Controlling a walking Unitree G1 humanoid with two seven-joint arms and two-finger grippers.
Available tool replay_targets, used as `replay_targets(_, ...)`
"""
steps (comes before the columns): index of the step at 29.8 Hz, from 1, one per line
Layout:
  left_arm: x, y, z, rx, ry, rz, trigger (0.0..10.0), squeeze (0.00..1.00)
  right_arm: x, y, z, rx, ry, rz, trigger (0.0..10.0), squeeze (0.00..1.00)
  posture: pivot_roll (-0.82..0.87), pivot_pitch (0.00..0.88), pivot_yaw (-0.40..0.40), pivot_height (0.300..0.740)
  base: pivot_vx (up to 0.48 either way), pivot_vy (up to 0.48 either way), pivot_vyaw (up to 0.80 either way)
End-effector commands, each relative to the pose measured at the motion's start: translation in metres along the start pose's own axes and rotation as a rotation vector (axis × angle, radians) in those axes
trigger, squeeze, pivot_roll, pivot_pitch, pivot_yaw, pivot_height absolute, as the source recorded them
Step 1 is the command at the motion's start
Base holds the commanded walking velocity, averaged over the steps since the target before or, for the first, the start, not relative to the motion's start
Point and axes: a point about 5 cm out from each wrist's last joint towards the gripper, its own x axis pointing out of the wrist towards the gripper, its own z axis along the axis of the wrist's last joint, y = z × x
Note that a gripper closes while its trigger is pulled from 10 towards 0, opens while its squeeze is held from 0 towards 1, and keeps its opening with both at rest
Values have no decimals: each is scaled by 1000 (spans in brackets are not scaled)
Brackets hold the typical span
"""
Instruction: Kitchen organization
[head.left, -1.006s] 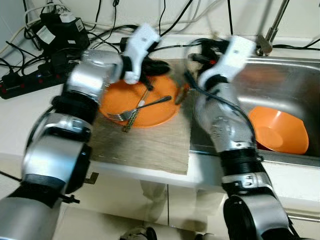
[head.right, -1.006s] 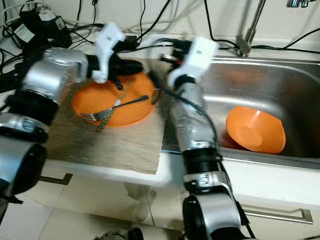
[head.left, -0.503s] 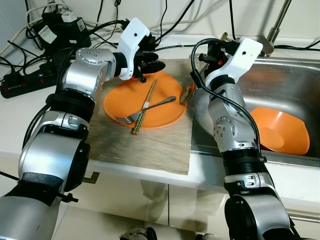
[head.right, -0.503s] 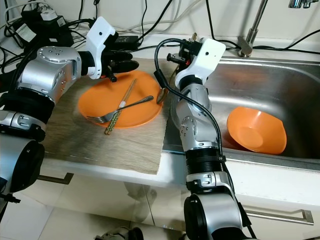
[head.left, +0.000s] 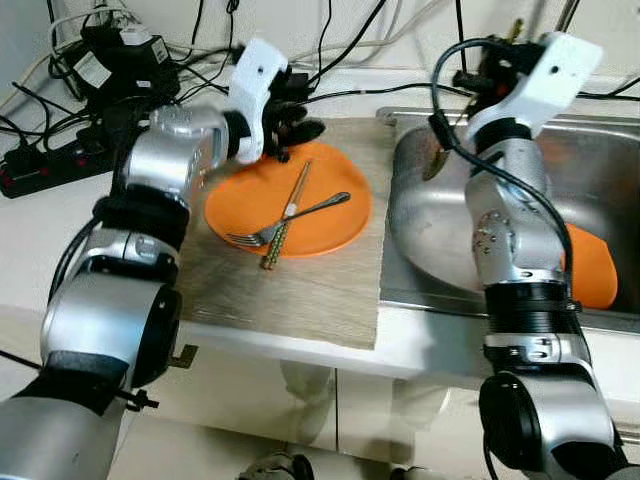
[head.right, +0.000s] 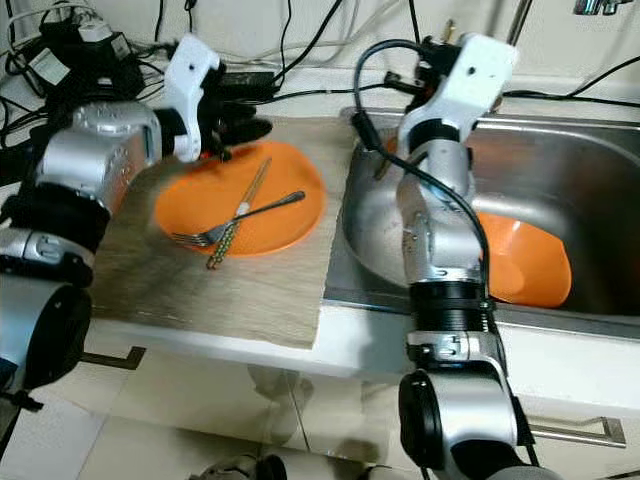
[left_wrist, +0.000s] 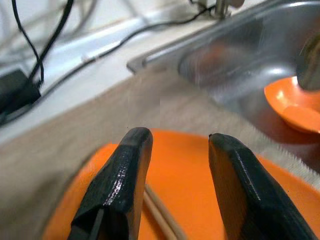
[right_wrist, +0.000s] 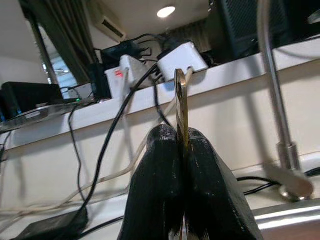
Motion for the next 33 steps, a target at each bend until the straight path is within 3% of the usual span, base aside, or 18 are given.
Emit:
replay_targets(1,-3,3,3,-18,-16,20,10000,0,5,3,10,-1,-36,0,10000,0,-98,0,101,740,0,0,0)
replay_targets(5,-5,4,4,-82,-78,40,10000,0,4,-7,9,-32,-39,-22,10000,0,-99,1,107,740,0,0,0)
replay_targets(10,-13,6,21,-124,-226,90,10000,0,2,-30,1,-113,-18,-58,10000,0,-92,0,105,740,0,0,0)
replay_targets(15,-17,1,37,-166,-340,117,10000,0,0,-42,-7,-172,0,-82,10000,0,-83,0,103,740,0,0,0)
replay_targets(17,-17,-4,36,-221,-384,127,10000,0,0,-45,-10,-203,1,-84,10000,0,-81,0,104,740,0,0,0)
replay_targets(23,-10,-27,19,-281,-417,193,10000,0,0,-50,-16,-224,12,-87,10000,0,-74,0,102,740,0,0,0)
replay_targets(26,-2,-41,4,-351,-411,261,10000,0,1,-51,-19,-231,16,-87,10000,0,-68,0,98,740,0,0,0)
replay_targets(27,2,-42,-9,-385,-367,344,10000,0,2,-51,-20,-234,16,-87,10000,0,-68,0,98,740,0,0,0)
replay_targets(33,-5,-38,-26,-407,-349,478,10000,0,4,-48,-22,-243,14,-79,10000,0,-63,0,94,740,0,0,0)
